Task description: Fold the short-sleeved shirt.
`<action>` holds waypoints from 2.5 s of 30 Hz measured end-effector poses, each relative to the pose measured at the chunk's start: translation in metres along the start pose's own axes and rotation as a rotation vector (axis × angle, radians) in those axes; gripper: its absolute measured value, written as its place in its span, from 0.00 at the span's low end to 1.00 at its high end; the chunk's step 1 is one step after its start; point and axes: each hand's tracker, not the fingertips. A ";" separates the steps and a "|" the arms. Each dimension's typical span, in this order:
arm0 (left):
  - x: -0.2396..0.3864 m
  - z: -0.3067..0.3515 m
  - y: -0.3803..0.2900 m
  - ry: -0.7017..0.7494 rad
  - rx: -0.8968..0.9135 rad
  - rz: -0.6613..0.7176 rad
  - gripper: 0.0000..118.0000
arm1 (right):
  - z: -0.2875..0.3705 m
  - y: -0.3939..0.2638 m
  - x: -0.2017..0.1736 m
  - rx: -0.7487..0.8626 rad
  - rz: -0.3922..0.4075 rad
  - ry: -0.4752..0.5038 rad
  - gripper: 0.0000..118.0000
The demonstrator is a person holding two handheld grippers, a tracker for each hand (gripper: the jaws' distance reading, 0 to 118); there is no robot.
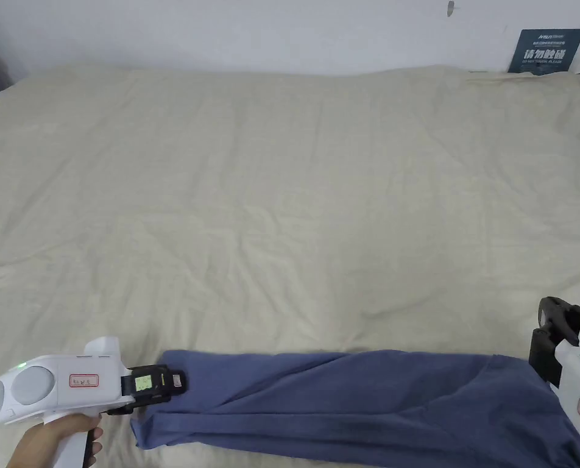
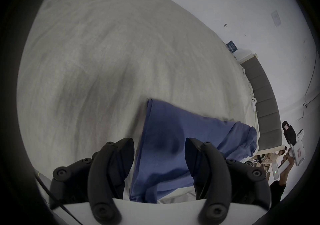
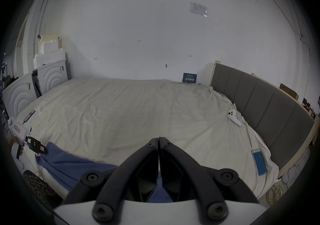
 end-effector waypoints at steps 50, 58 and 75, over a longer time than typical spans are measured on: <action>0.149 0.055 0.004 -0.022 -0.036 -0.206 0.02 | 0.030 -0.002 0.031 0.027 -0.067 0.008 0.00; 0.202 -0.020 -0.011 -0.084 -0.110 -0.211 0.02 | 0.037 -0.010 0.042 0.024 -0.082 0.003 0.00; 0.227 -0.073 -0.031 -0.041 -0.135 -0.219 0.88 | 0.041 -0.018 0.055 0.014 -0.090 -0.021 0.00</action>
